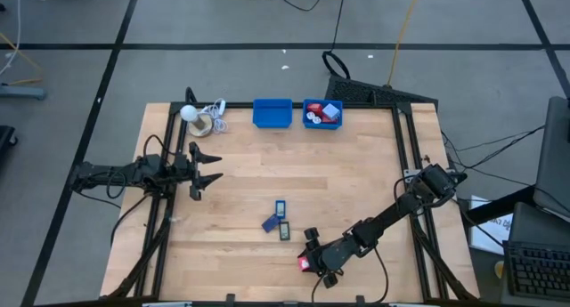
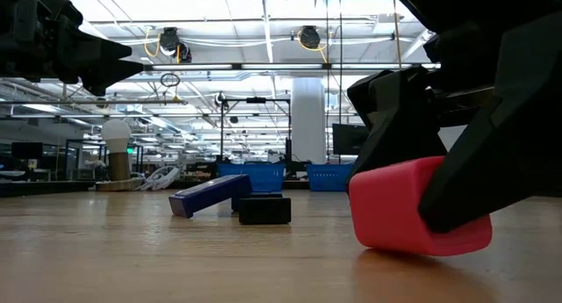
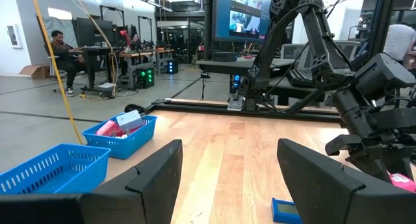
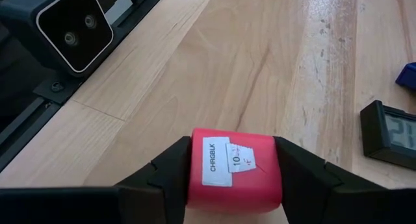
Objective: Pick & Place Office items
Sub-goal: Put the pink charger adapter into the right blue bin
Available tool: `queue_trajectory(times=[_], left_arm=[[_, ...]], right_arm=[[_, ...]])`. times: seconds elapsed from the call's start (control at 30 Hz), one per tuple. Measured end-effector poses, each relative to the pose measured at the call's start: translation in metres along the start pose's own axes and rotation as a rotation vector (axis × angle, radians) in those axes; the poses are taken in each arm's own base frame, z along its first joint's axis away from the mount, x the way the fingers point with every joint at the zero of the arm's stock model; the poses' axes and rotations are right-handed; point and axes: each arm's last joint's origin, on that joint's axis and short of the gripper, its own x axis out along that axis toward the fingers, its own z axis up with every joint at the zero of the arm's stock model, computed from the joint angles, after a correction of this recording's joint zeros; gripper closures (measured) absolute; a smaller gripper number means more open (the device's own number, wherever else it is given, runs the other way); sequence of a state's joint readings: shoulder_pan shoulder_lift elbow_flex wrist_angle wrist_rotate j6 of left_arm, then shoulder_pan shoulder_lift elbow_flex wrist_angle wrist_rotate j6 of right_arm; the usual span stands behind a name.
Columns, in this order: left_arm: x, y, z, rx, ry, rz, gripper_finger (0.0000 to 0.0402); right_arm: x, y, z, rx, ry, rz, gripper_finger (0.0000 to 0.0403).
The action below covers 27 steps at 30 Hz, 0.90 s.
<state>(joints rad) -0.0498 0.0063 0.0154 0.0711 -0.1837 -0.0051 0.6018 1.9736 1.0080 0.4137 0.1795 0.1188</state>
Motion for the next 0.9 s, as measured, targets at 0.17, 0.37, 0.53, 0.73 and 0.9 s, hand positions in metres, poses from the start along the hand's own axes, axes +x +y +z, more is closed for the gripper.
queue_trajectory(times=[0.17,0.37,0.53,0.73,0.9], left_arm=[[0.0,0.0,0.0,0.0,0.0,0.0,0.0146],[0.0,0.0,0.0,0.0,0.0,0.0,0.0146],[0.0,0.0,0.0,0.0,0.0,0.0,0.0146],[0.0,0.0,0.0,-0.002,0.0,0.0,0.0146],[0.0,0.0,0.0,-0.001,0.0,0.0,0.0146]], right_arm=[[-0.004,-0.001,0.002,0.0,0.005,0.0,0.0231],[-0.016,-0.001,0.013,0.023,-0.002,0.003,0.0231],[-0.025,0.0,0.021,0.042,-0.01,0.078,0.0231],[-0.031,0.0,0.029,0.037,-0.043,0.122,0.0231],[-0.032,0.002,0.032,0.036,-0.115,0.2,0.0231]])
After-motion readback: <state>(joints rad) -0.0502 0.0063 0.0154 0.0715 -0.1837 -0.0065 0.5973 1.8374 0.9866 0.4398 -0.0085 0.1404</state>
